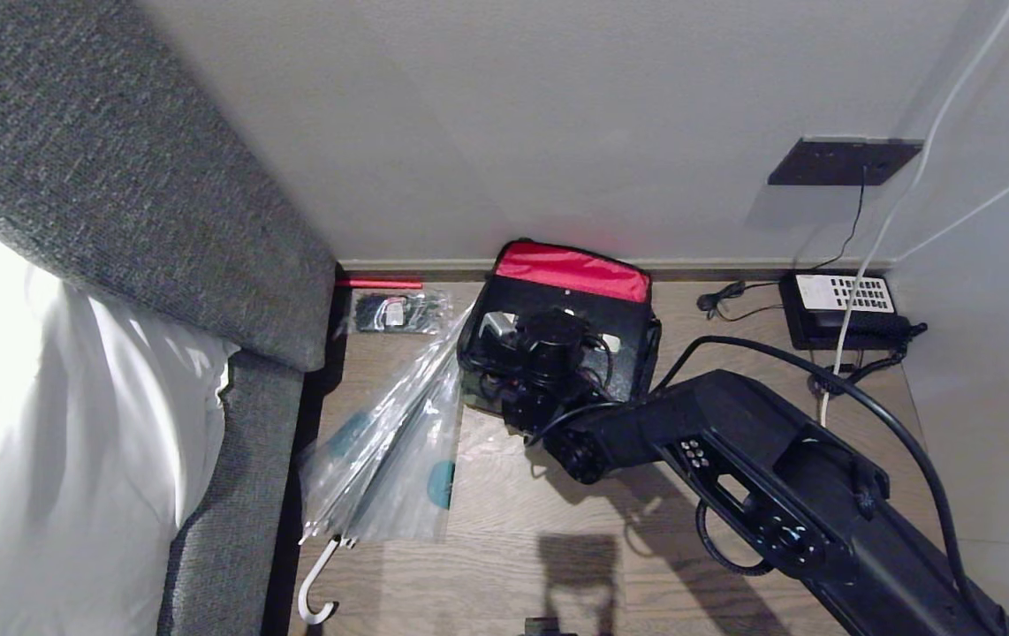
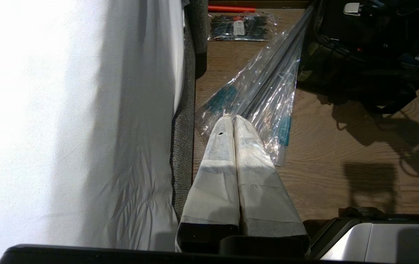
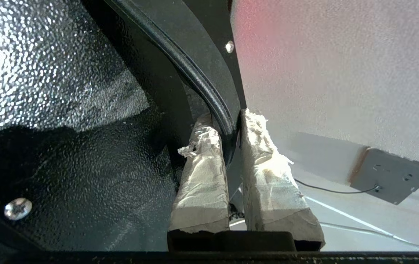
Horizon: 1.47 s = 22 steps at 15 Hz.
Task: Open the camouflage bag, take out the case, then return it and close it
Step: Grip the handle
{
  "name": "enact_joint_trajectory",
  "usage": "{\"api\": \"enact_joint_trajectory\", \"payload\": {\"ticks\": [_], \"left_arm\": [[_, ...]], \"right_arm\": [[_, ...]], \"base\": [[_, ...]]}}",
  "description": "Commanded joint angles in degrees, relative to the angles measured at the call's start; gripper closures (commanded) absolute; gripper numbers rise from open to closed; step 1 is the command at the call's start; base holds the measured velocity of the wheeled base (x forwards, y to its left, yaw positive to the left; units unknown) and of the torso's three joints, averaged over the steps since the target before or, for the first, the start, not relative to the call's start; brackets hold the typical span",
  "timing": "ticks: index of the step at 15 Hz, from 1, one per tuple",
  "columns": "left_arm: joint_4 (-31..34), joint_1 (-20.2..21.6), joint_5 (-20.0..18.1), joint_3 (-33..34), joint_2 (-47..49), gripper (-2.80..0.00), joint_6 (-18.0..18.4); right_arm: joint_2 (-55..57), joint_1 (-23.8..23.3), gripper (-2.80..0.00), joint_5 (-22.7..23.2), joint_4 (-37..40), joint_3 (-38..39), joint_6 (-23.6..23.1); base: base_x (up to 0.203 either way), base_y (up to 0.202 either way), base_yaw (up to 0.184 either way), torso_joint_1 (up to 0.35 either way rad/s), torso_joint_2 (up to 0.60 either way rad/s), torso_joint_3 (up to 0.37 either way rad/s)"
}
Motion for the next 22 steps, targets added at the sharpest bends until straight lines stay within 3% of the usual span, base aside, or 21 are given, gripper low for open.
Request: {"api": "enact_joint_trajectory", "payload": {"ticks": [1,9,12,14,19,20,22], "left_arm": [[0.0,0.0,0.0,0.1,0.0,0.00,0.0],[-0.1,0.0,0.0,0.1,-0.1,0.00,0.0],[0.0,0.0,0.0,0.1,-0.1,0.00,0.0],[-0.1,0.0,0.0,0.1,-0.1,0.00,0.0],[0.0,0.0,0.0,0.1,-0.1,0.00,0.0],[0.0,0.0,0.0,0.1,-0.1,0.00,0.0],[-0.1,0.0,0.0,0.1,-0.1,0.00,0.0]], "right_arm": [[1.0,0.1,0.00,-0.4,-0.1,0.0,-0.3],[4.2,-0.1,0.00,0.9,3.2,0.3,1.3],[6.3,0.0,0.00,2.7,4.8,1.5,8.5],[7.1,-0.1,0.00,2.8,6.1,2.5,10.7],[8.4,-0.7,0.00,3.0,9.2,1.0,11.1],[8.6,-0.7,-2.80,3.6,9.5,1.3,11.0],[8.6,-0.6,-2.80,6.1,10.1,1.5,11.1]], "base": [[0.000,0.000,0.000,0.000,0.00,0.000],[0.000,0.000,0.000,0.000,0.00,0.000],[0.000,0.000,0.000,0.000,0.00,0.000],[0.000,0.000,0.000,0.000,0.00,0.000],[0.000,0.000,0.000,0.000,0.00,0.000],[0.000,0.000,0.000,0.000,0.00,0.000],[0.000,0.000,0.000,0.000,0.00,0.000]]}}
